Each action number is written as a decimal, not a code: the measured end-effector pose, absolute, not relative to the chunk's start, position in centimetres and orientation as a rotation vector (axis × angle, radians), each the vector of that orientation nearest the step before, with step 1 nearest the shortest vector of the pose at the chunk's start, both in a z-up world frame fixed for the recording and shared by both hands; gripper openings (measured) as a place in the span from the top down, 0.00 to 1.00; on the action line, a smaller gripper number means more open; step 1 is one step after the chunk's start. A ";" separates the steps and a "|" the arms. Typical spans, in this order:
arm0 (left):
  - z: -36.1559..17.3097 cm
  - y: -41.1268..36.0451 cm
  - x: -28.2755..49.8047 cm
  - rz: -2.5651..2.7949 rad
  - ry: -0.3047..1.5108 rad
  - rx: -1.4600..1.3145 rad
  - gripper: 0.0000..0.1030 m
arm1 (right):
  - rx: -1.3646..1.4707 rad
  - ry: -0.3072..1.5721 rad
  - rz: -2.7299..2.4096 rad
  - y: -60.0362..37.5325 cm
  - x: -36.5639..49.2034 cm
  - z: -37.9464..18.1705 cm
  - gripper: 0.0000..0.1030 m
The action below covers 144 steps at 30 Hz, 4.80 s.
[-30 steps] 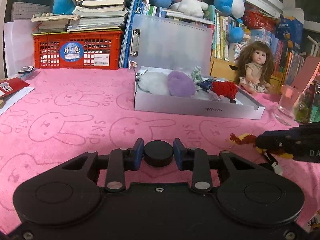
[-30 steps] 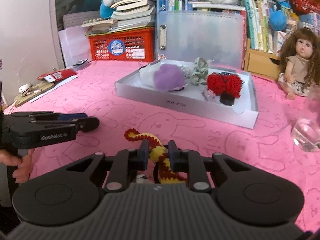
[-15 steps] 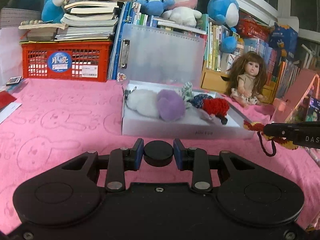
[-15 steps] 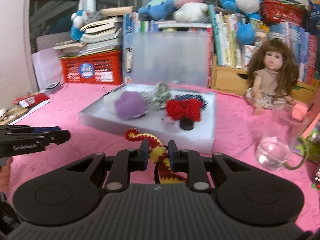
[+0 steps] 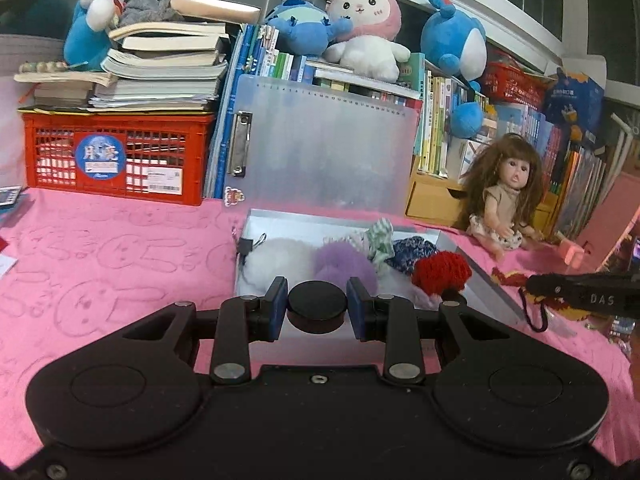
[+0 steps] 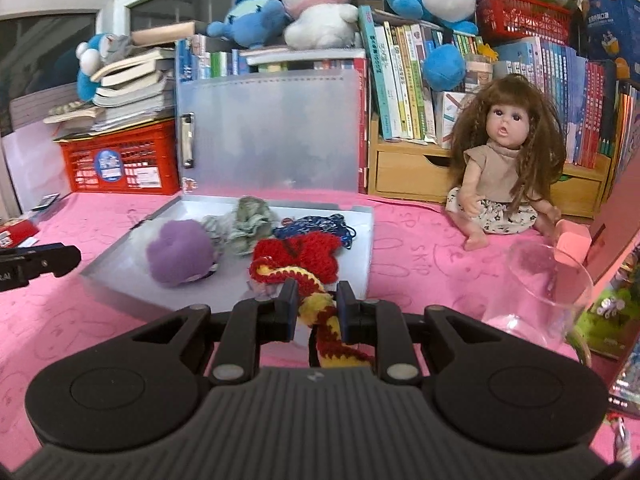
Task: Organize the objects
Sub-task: 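Carry the knitted snake and the puck toward the white box with both tools, then open both tools to drop the knitted snake and puck into the box, then move the right tool to the white crumpled paper while the left tool reaches a black puck, then grasp the white crumpled paper with the right tool while the left tool grasps the puck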
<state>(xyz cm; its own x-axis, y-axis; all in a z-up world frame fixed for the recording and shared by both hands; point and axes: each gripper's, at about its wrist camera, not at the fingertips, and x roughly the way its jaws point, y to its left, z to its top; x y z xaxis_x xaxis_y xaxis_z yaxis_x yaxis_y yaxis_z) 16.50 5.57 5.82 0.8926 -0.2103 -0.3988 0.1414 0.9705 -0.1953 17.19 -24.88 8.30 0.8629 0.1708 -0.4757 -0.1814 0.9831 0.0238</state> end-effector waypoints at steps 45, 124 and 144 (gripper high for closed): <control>1.2 3.6 28.7 -0.105 0.597 -0.106 0.46 | 0.013 0.677 0.160 -20.2 28.1 4.2 0.51; 0.4 0.1 4.5 -0.627 0.583 -0.122 0.71 | -0.188 0.493 0.622 -21.9 3.5 1.8 0.08; 1.1 1.9 4.4 -0.480 0.550 -0.089 0.71 | -0.131 0.460 0.591 -22.2 3.6 2.4 0.14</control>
